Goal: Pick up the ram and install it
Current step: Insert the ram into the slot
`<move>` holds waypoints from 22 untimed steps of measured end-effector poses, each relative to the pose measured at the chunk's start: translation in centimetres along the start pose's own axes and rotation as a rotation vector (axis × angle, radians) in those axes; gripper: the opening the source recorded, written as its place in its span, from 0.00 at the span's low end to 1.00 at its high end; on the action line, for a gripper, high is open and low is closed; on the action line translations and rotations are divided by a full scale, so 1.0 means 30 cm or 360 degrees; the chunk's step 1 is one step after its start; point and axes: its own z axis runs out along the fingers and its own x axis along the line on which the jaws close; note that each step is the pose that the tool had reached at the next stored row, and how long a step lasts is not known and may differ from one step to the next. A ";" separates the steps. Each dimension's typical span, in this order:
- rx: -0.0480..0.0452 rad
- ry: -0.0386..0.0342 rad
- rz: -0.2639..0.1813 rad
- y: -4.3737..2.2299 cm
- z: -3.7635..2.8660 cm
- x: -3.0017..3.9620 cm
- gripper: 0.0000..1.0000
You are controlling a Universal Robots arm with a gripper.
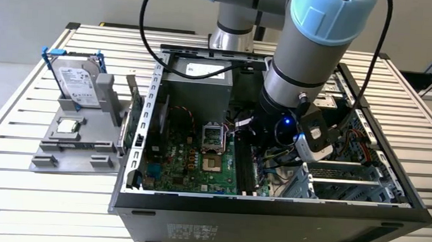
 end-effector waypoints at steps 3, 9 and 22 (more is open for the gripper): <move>0.0000 0.0000 0.0000 0.000 0.006 0.005 0.00; 0.0000 0.0000 0.0000 -0.001 0.025 0.007 0.00; 0.0000 0.0001 0.0000 -0.001 0.038 0.007 0.00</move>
